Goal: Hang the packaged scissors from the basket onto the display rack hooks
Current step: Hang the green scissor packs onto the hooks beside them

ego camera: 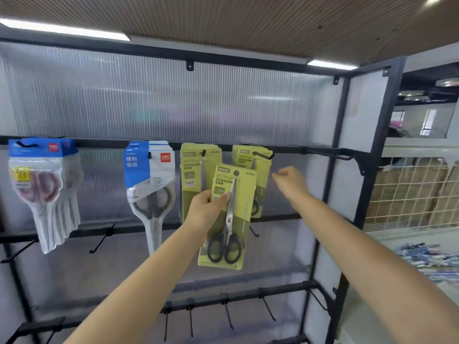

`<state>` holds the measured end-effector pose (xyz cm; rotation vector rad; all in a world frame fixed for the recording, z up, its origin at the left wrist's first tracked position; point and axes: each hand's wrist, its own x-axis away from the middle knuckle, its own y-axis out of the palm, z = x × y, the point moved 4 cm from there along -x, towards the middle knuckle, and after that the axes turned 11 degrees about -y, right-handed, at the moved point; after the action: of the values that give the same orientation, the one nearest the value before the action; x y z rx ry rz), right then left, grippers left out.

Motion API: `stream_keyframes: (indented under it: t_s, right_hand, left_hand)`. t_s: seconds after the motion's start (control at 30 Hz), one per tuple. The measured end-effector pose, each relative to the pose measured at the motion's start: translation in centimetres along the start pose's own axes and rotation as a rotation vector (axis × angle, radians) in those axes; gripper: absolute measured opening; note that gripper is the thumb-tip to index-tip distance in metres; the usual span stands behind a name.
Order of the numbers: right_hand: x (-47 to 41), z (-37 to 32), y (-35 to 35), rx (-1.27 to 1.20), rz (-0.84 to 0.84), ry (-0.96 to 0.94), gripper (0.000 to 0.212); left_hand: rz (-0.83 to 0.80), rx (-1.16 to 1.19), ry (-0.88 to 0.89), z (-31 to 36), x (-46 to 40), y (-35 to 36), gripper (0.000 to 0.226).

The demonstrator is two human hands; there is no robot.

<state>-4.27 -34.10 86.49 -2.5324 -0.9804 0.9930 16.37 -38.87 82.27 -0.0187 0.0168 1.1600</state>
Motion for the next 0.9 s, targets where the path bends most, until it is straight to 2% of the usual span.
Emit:
stream_keyframes:
  t_s: [0.07, 0.17, 0.27, 0.33, 0.6, 0.7, 0.9]
  right_hand:
    - [0.6, -1.0, -1.7, -0.09, -0.011, -0.065, 0.01]
    - [2.3, -2.6, -3.1, -0.182, -0.196, -0.135, 0.014]
    - [3.6, -3.2, -3.9, 0.038, -0.299, -0.237, 0.017]
    - [4.2, -3.3, -4.3, 0.162, -0.287, -0.291, 0.013]
    - [4.8, -5.2, -6.5, 0.232, -0.256, -0.398, 0.008]
    - [4.1, -6.6, -6.8, 0.262, -0.24, -0.455, 0.013]
    - [2.4, -8.2, -6.3, 0.281, -0.198, -0.483, 0.017]
  left_hand:
    - [-0.027, 0.003, -0.014, -0.4, 0.2, 0.8, 0.008]
    - [-0.07, 0.02, -0.029, -0.7, 0.7, 2.6, 0.009]
    - [-0.114, 0.039, -0.042, -0.8, 1.4, 4.5, 0.011]
    - [-0.145, 0.037, -0.047, -1.0, 1.9, 5.6, 0.009]
    - [-0.26, 0.018, -0.051, -2.5, 3.0, 6.5, 0.011]
    - [-0.254, -0.035, -0.054, -3.2, 2.7, 6.1, 0.015]
    - [-0.187, 0.011, -0.056, -2.9, 2.1, 5.3, 0.017]
